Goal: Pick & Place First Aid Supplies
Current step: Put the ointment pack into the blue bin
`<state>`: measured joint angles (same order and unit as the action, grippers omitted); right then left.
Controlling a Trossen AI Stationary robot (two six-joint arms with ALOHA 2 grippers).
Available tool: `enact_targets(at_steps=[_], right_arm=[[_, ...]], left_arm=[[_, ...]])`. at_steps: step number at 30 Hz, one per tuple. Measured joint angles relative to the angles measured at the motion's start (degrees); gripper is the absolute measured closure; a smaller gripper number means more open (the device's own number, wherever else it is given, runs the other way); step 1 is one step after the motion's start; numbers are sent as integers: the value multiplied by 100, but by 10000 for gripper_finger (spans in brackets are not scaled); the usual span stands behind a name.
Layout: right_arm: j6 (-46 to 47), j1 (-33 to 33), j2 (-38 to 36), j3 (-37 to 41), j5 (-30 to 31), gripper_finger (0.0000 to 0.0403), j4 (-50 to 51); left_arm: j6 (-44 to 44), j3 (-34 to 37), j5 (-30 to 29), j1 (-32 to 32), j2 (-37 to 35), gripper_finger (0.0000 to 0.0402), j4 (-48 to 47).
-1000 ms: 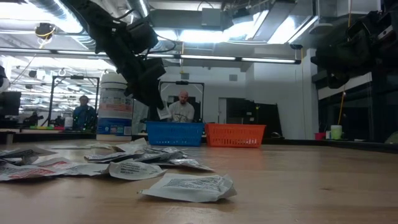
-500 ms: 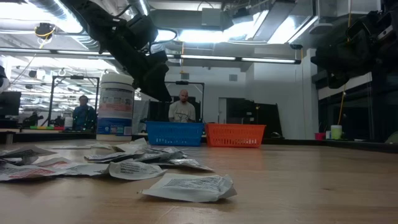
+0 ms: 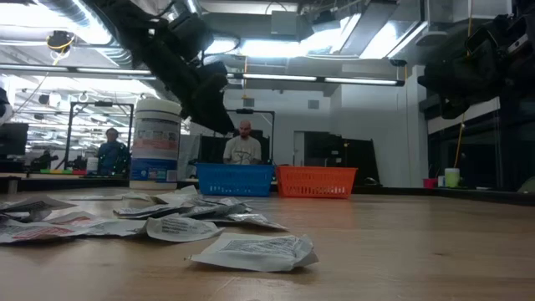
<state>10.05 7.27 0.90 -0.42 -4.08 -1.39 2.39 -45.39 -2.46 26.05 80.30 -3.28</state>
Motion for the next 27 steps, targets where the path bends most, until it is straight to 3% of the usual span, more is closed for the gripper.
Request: enact_targets(at_steps=[9,17,27], right_arm=[[1,1,0,1,0,303,0],[0,0,0,1,0,303,0],[1,-1,-2,1,-1,303,0]], left_arm=[[-318,0,-86,-681,-439,210,-672],[-308,0,-294,-1725,-1042,210,-1593],[933,0,-281,-3194,-1200,212,-2905]])
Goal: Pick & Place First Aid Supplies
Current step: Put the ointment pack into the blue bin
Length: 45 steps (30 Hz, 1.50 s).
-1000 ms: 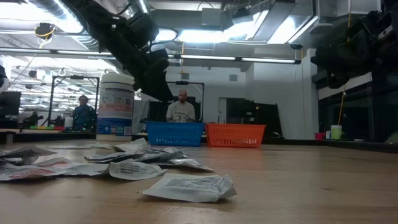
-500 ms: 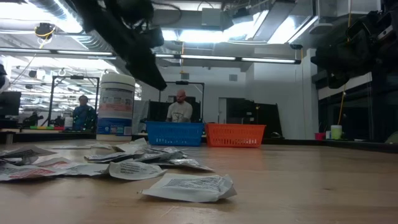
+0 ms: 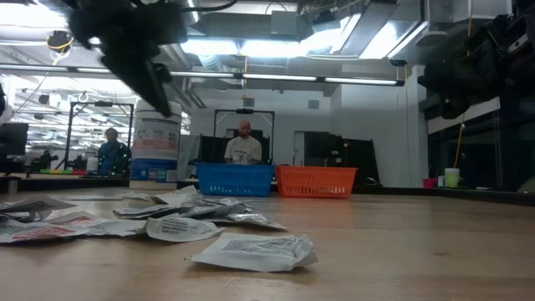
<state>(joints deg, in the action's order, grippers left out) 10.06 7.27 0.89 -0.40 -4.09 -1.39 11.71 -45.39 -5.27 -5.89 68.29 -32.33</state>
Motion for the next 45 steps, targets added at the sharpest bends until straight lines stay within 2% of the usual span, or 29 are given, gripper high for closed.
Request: enact_targets(at_steps=[4,8,17,19,24,36,45], right_arm=[[-1,2,0,0,-1,303,0],[-1,1,0,-2,0,303,0],[-1,1,0,-1,0,303,0],[-1,1,2,-1,-1,303,0],[-1,2,2,-2,1,303,0],[-1,2,0,-2,0,303,0],[-1,1,0,-1,-1,303,0]], left_arm=[[152,0,-37,-493,0,212,-460],[139,0,-356,-898,0,212,-613],[-1013,0,-668,-1229,19,212,-382],[-959,0,-651,-1154,78,212,-589],[-93,0,-536,-912,272,212,-1267],[558,0,-533,-526,979,213,-1412],[916,224,-322,157,1481,213,-1360]])
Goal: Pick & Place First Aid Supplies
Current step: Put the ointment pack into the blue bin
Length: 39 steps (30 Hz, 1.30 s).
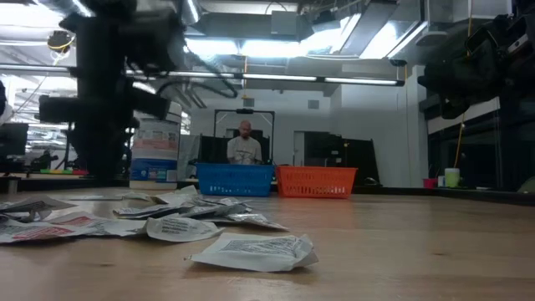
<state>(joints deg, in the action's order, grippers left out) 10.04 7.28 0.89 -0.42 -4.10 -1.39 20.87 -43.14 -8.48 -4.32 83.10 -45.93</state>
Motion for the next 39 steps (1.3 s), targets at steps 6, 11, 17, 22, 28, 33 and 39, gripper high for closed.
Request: enact_targets(at_steps=[6,11,17,22,28,33,39], right_arm=[[1,-1,2,0,1,303,0],[1,-1,1,-1,1,303,0],[2,1,0,-1,2,303,0],[0,0,2,1,2,303,0],[1,-1,1,1,2,303,0],[1,0,1,0,1,303,0],[1,-1,1,0,2,303,0]], left_arm=[[-34,268,107,158,36,213,314],[138,560,418,270,14,213,743],[370,763,503,373,1,215,938],[397,774,539,463,1,240,967],[168,779,541,479,9,298,1030],[-31,783,676,486,14,347,1064],[-277,812,1336,495,-104,394,1284]])
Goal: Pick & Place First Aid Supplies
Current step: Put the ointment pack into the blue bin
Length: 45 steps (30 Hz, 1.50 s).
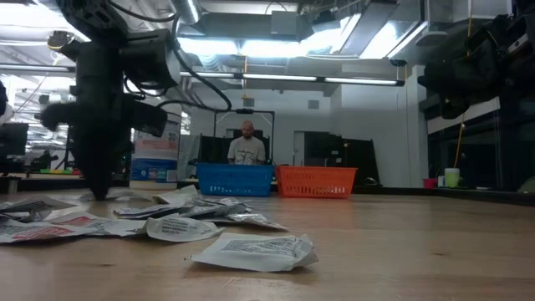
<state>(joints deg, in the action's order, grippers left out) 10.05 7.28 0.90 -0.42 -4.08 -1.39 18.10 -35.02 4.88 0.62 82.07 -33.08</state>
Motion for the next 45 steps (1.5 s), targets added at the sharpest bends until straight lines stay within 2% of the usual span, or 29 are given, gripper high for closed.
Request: enact_targets(at_steps=[8,13,21,24,27,34,45], right_arm=[[1,-1,-1,1,0,303,0],[-1,0,0,1,-1,303,0],[-1,1,1,1,-2,303,0],[-1,1,1,1,-2,303,0],[1,-1,-1,-1,0,303,0],[-1,0,-1,0,-1,303,0],[-1,0,-1,0,-1,303,0]], left_arm=[[-224,0,1815,-22,-350,399,92],[-85,-2,2469,-15,-543,398,396],[509,-8,2933,-15,-652,398,1633],[665,-11,2894,-4,-656,400,2168],[792,-56,2575,71,-658,399,2524],[341,-654,1719,258,-584,400,2435],[-429,-1575,1116,897,-245,398,2237]])
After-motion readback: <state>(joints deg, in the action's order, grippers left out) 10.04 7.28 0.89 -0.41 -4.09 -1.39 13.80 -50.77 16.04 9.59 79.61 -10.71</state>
